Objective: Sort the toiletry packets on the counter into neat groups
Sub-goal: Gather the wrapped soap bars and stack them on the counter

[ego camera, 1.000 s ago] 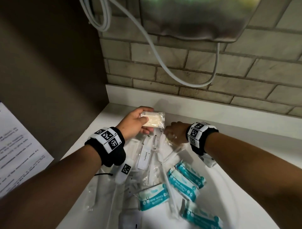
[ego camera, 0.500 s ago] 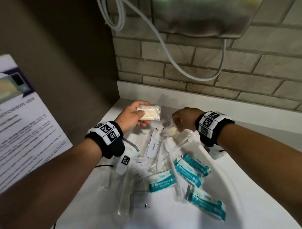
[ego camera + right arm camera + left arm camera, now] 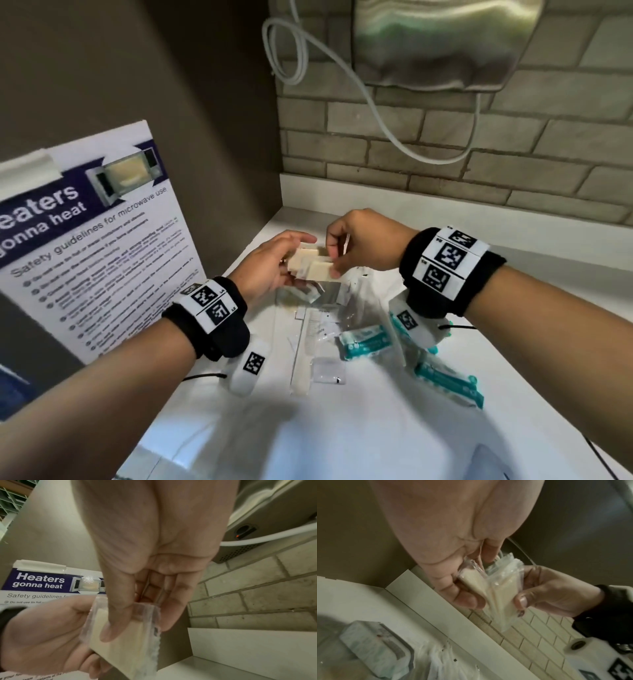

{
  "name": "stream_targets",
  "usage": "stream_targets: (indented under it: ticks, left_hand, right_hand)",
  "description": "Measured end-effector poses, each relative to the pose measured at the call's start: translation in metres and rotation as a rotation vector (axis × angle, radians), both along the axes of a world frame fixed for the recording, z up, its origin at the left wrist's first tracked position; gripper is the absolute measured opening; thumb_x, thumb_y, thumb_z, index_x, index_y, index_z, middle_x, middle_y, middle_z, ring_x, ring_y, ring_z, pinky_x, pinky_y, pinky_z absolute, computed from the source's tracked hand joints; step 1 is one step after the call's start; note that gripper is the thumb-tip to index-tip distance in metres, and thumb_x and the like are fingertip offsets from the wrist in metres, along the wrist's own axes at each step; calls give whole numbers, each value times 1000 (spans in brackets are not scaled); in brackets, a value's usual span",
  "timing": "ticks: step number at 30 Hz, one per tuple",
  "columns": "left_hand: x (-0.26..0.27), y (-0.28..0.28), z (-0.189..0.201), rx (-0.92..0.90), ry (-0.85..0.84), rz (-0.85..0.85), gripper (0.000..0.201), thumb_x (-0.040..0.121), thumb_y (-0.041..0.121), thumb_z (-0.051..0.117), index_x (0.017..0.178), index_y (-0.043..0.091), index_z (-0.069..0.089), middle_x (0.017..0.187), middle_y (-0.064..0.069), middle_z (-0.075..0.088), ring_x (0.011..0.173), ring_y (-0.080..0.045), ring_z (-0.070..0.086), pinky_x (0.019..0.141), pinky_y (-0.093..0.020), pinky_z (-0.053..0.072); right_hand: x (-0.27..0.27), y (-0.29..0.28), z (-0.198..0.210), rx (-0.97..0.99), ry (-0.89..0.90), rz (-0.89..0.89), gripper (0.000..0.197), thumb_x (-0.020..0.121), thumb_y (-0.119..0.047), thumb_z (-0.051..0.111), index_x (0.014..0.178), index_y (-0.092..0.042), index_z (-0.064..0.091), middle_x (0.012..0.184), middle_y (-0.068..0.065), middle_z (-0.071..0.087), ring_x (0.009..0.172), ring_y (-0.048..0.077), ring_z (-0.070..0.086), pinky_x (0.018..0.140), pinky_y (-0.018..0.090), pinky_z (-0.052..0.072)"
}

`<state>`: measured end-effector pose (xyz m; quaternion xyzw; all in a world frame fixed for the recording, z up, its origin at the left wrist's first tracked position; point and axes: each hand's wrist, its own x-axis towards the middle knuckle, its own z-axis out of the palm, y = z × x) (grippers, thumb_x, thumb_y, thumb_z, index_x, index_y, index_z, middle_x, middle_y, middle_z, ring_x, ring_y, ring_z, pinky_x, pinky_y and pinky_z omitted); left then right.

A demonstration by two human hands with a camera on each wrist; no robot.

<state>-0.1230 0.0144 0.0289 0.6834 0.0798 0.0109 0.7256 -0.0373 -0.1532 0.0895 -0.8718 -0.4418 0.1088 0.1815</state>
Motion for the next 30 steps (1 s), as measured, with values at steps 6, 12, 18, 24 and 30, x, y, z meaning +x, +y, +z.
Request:
stream_targets:
  ticks: [6, 12, 18, 24, 30]
  left_hand:
    - [-27, 4, 5, 182, -48, -53, 43, 81, 37, 66, 118, 18, 55, 105, -7, 70, 78, -16, 70, 67, -25, 55]
    - [-46, 37, -1, 193, -63, 110, 20, 94, 10, 57, 108, 24, 56, 118, -17, 62, 77, -19, 66, 66, -23, 57]
    - [-60, 70, -9, 201, -107, 279, 18, 94, 8, 58, 102, 23, 56, 102, -14, 62, 63, -12, 63, 60, -21, 54]
    - [-57, 75, -20, 219, -83, 318, 19, 93, 9, 59, 99, 27, 56, 96, -14, 63, 68, -23, 60, 61, -32, 54]
    - [-49, 78, -26, 208, -52, 374, 19, 92, 11, 61, 97, 29, 58, 87, -14, 63, 67, -24, 55, 72, -45, 45]
  right_hand:
    - [-12, 25, 0, 50, 20, 3, 17, 70, -19, 83, 78, -18, 68, 69, -6, 62, 46, -6, 53, 56, 19, 44]
    - [-15, 51, -14, 96, -20, -44, 50, 62, -39, 87, 98, -20, 59, 83, -4, 60, 69, 14, 55, 65, 31, 47]
    - [-6, 75, -72, -279, -173, 60, 39, 80, -25, 67, 118, -22, 59, 114, 3, 60, 106, 25, 57, 83, 34, 49]
    - [-3, 108, -114, -540, -395, 214, 33, 97, -35, 44, 125, -23, 57, 128, 7, 49, 121, 30, 45, 93, 41, 41]
    - [9, 118, -116, -530, -409, 277, 26, 93, -35, 48, 112, -26, 64, 120, 2, 51, 114, 25, 45, 92, 38, 45]
